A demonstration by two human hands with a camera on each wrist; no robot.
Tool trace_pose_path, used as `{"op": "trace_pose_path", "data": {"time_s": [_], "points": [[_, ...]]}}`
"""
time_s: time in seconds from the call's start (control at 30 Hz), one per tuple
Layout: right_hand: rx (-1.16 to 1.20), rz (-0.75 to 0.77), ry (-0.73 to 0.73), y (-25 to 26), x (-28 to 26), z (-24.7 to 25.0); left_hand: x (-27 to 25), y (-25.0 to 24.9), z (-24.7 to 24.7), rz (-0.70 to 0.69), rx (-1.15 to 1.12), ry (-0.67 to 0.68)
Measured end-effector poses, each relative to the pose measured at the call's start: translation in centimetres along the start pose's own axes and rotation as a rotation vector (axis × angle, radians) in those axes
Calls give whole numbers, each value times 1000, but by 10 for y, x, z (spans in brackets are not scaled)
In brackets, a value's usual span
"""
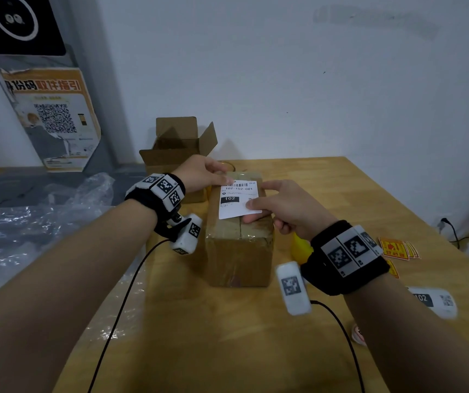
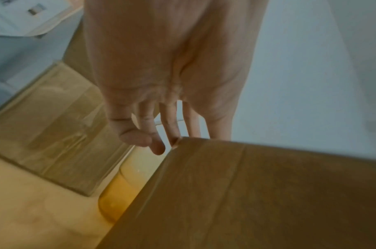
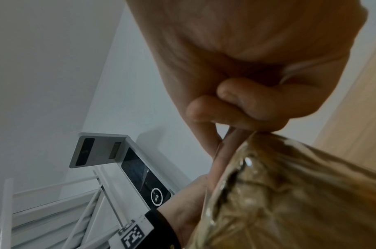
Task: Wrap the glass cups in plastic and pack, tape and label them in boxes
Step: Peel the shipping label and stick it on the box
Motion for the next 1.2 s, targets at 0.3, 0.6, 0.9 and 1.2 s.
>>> {"op": "trace_pose_path", "data": {"time_s": [0.3, 0.6, 0.9, 1.2], "points": [[-36, -6, 1, -3, -15, 4, -31, 19, -12, 190, -249, 72], [-78, 8, 34, -14, -53, 12, -81, 22, -29, 245, -378, 40], [-256, 336, -7, 29, -67, 27, -110, 16, -38, 231, -383, 62], [-680, 193, 344, 2, -62, -7, -114, 14, -44, 246, -376, 63]]}}
Point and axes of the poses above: each hand's wrist, its own x-axis towards the middle knuckle, its own z-axis out of the back of the hand, y = z × x, the point moved 8 cm from there along x, towards the middle knuckle, and after that the axes turned 8 degrees about z, right-handed, at the moved point
